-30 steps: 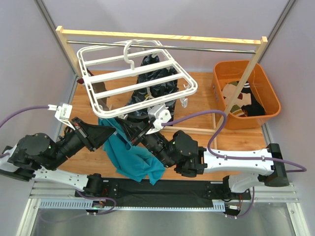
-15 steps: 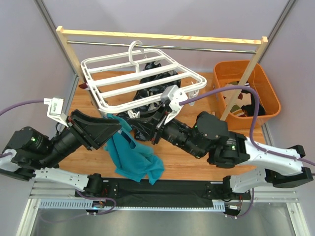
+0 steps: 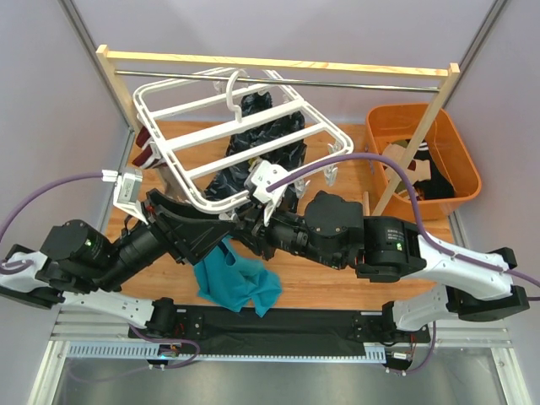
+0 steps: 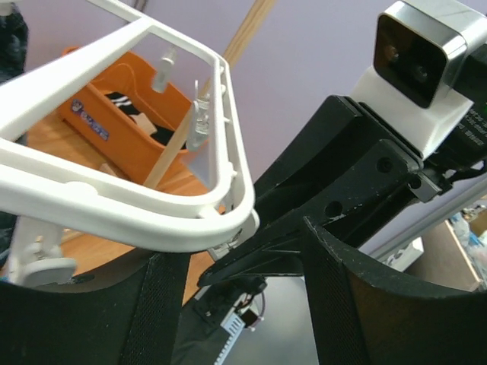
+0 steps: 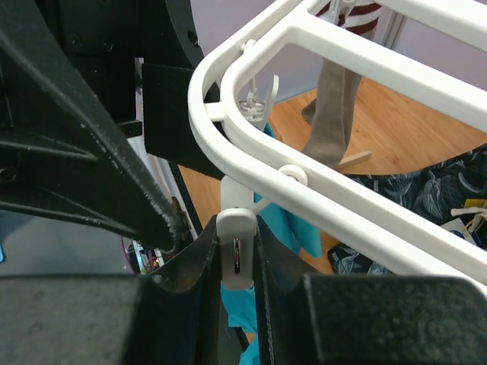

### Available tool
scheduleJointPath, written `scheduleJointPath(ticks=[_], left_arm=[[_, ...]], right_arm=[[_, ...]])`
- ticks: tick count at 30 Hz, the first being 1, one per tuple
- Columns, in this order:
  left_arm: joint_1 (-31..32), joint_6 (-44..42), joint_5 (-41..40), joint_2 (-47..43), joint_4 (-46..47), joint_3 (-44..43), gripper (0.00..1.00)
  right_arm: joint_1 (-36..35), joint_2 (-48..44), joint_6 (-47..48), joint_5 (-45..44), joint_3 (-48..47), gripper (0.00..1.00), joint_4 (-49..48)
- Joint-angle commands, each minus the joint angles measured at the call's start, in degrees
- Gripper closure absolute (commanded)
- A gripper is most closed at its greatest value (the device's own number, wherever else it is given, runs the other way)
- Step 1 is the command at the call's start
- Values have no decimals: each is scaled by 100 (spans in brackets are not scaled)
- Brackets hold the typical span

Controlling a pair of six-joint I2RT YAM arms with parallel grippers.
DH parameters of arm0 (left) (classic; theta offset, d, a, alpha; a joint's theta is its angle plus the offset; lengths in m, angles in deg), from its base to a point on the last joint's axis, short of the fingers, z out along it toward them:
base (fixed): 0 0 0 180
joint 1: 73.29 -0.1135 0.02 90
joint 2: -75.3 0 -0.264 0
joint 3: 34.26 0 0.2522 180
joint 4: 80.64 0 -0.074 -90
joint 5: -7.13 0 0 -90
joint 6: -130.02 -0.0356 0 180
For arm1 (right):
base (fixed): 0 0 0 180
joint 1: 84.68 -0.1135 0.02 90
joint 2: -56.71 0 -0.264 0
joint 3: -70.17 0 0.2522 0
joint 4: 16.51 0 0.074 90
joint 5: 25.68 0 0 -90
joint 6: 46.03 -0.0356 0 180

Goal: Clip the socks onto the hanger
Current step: Open the clamp at the hanger.

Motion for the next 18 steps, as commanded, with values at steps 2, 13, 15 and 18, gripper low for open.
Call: scheduleJointPath(ticks=[2,13,15,18], left_arm=[[3,-188,-504,231,-340,-551,35],[3,137,-1331,767,-1298,-1035,41],[12,146,-1262,750,-1343,-1045,41],[3,269,-1173,689,-1431,-1036,41]], right_arm=[[-101,93,29,219,74,100,306],[-31,269,46,219,-32,100,385],[-22,251,55,228,21,100,368],[48,216,64,175,100,100,367]])
